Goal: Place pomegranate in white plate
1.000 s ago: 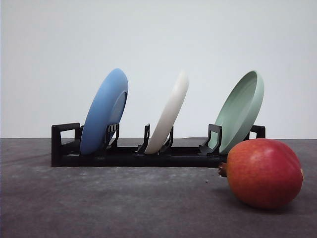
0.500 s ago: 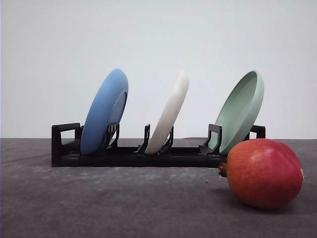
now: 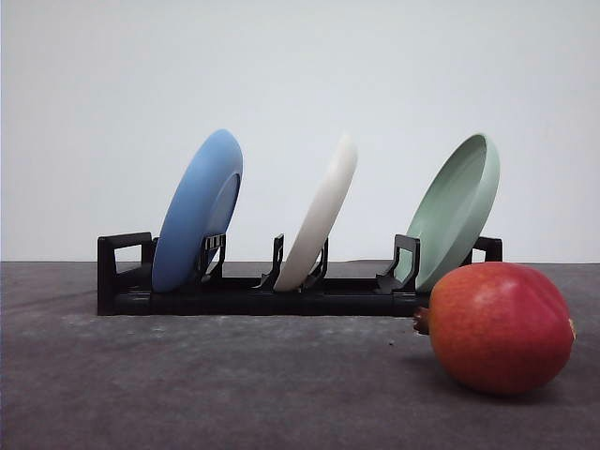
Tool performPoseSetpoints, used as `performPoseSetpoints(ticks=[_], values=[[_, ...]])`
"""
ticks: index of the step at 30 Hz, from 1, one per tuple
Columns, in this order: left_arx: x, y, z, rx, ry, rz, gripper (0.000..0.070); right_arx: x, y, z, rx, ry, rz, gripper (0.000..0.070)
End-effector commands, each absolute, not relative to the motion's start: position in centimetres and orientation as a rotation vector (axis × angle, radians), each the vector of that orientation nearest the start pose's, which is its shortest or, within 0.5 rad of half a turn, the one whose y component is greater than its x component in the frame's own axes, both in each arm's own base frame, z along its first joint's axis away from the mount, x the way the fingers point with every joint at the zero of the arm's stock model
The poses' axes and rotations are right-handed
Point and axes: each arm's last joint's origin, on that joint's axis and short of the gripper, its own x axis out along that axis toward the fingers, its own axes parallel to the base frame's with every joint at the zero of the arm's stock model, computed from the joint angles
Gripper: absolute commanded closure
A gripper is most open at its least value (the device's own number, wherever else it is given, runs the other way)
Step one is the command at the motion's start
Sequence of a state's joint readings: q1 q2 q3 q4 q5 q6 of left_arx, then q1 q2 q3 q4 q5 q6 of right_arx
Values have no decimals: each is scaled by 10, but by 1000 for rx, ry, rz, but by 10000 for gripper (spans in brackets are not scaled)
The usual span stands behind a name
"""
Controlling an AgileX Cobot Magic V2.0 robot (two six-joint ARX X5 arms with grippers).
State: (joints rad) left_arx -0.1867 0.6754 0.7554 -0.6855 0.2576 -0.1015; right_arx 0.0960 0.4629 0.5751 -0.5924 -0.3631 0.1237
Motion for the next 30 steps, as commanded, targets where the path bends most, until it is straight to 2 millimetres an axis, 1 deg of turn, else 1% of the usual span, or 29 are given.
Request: performPoseSetpoints(ticks=[1, 7, 10, 12, 13, 15, 16, 17, 23, 27, 30], values=[[131, -38, 303, -38, 568, -453, 694, 103, 24, 271, 132, 465, 461, 693], [133, -58, 306, 169, 471, -625, 684, 101, 32, 273, 68, 434, 550, 691], [131, -63, 306, 218, 456, -672, 683, 101, 33, 273, 63, 431, 559, 691], [130, -64, 306, 221, 454, -687, 647, 101, 33, 274, 63, 429, 560, 655], [129, -65, 306, 222, 450, -691, 577, 101, 33, 274, 63, 427, 560, 575], [129, -66, 308, 220, 436, -702, 397, 101, 33, 274, 63, 422, 562, 373], [129, -67, 308, 214, 429, -708, 355, 102, 33, 274, 63, 419, 565, 320], [129, -68, 309, 206, 421, -719, 335, 102, 33, 275, 64, 415, 567, 292], [134, -81, 317, 171, 328, -787, 334, 102, 33, 276, 71, 405, 567, 285], [145, -97, 318, 175, 271, -835, 334, 102, 33, 276, 74, 406, 567, 285], [155, -112, 313, 187, 265, -841, 334, 102, 33, 276, 74, 407, 567, 285]])
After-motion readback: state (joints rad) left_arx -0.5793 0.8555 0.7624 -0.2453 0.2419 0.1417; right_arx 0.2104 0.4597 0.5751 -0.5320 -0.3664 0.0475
